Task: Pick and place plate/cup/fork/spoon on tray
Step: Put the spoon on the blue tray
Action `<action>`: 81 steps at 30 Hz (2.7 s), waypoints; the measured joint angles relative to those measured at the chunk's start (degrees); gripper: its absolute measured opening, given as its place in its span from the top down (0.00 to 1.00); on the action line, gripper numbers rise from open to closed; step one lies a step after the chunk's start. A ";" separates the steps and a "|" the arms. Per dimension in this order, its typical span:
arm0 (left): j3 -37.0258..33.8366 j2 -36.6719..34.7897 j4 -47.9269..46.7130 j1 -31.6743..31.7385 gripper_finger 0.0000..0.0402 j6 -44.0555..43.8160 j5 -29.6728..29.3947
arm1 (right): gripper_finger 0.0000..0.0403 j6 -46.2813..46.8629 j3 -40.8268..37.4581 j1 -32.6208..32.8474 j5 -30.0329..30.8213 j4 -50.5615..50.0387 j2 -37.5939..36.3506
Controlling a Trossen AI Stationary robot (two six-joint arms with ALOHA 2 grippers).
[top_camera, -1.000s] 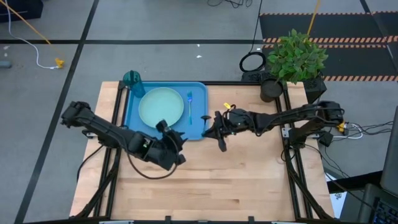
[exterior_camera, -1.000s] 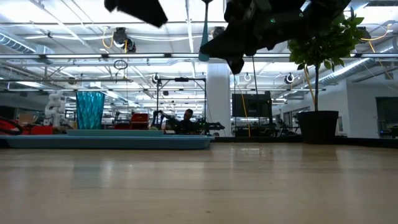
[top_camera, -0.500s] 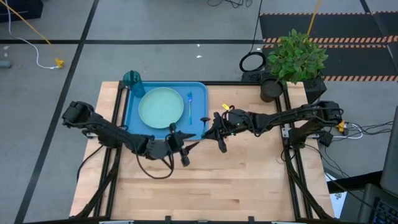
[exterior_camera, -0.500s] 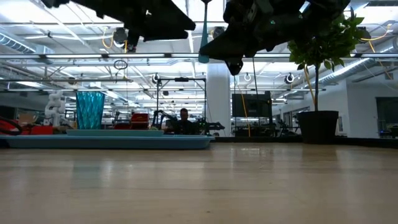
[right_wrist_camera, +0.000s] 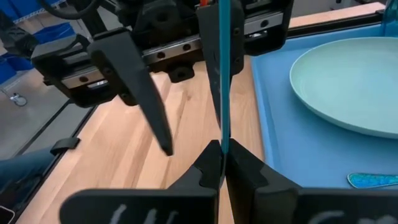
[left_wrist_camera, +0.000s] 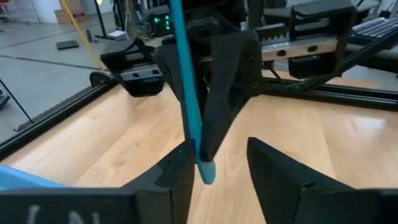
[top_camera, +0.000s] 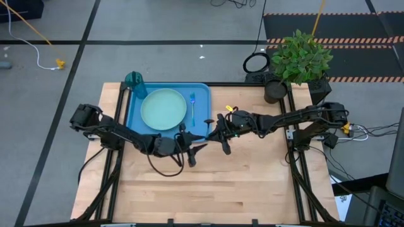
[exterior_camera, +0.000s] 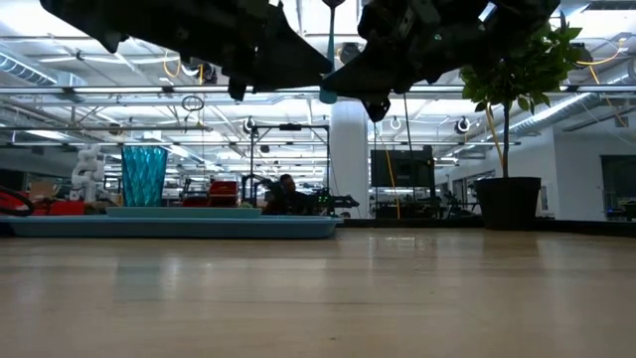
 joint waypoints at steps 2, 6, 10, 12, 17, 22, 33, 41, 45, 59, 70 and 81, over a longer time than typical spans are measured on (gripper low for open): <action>-0.03 0.00 0.34 0.40 0.67 -0.04 0.27 | 1.00 -0.34 0.00 0.26 0.11 0.01 -0.03; 0.14 0.00 1.89 0.96 0.74 -0.09 1.19 | 1.00 -1.12 0.07 0.64 0.34 0.93 0.07; 0.24 -0.04 2.65 0.94 0.76 0.57 1.79 | 1.00 -1.06 0.11 0.72 0.24 0.67 0.07; 0.22 -0.02 2.64 0.94 0.76 1.16 1.87 | 1.00 -1.14 0.11 1.01 0.35 0.35 0.07; 0.22 -0.02 2.86 1.32 0.74 1.34 3.22 | 1.00 -1.53 0.11 1.42 0.39 0.79 0.07; 0.22 -0.02 2.96 2.69 0.78 0.35 6.41 | 1.00 -1.71 0.11 1.40 0.41 0.94 0.07; 0.16 -0.04 3.82 3.08 0.97 -0.36 8.10 | 1.00 -3.00 0.09 1.44 0.04 0.96 0.04; 0.16 -1.41 3.11 3.08 0.98 -3.31 6.99 | 0.89 -3.21 0.09 1.40 1.06 -0.85 -1.35; -0.56 -2.58 2.01 3.13 0.98 -4.77 7.01 | 0.80 -3.26 0.09 1.40 4.99 -7.22 -5.09; -11.12 -2.88 9.88 9.57 0.98 -21.55 7.59 | 0.71 -5.68 0.11 6.02 32.02 -3.50 -10.74; -11.62 -2.86 9.48 9.41 0.98 -21.45 1.41 | 0.69 -4.07 0.09 6.25 42.13 20.30 3.45; -11.60 -0.10 9.46 8.81 0.98 -21.06 -6.62 | 0.67 -0.20 1.46 4.64 46.91 29.46 12.19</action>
